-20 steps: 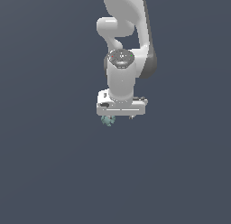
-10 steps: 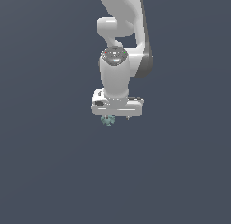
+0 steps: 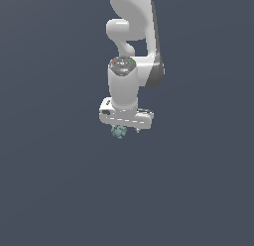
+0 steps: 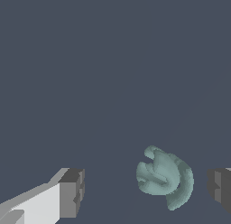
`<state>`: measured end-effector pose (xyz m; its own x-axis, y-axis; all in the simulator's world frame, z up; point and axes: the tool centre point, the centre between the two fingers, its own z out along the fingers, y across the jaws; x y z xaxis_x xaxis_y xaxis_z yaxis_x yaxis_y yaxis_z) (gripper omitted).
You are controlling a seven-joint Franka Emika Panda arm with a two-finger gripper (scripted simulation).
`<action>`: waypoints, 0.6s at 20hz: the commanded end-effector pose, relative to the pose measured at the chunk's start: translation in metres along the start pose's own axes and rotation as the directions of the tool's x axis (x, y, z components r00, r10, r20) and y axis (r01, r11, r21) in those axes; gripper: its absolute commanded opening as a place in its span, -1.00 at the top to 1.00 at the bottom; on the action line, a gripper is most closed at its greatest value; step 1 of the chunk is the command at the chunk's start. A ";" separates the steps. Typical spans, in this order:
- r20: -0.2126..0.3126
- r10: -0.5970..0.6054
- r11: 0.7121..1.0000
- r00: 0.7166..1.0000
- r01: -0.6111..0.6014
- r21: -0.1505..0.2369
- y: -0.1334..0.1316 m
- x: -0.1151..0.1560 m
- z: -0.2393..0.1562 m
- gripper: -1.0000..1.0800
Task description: Pick up the object and move it to a goal position.
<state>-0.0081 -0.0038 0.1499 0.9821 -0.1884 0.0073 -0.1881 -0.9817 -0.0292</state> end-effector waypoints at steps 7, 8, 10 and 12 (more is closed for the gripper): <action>0.001 0.223 0.975 0.975 -0.223 -0.014 0.027 -0.027 0.031 -0.92; 0.001 0.249 0.968 0.968 -0.249 -0.016 0.030 -0.030 0.035 -0.92; 0.000 0.296 0.955 0.955 -0.296 -0.019 0.036 -0.036 0.041 -0.92; -0.002 0.335 0.942 0.942 -0.335 -0.022 0.041 -0.042 0.046 -0.92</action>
<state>-0.0511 -0.0314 0.1065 0.8793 -0.4763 -0.0019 -0.4763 -0.8792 -0.0100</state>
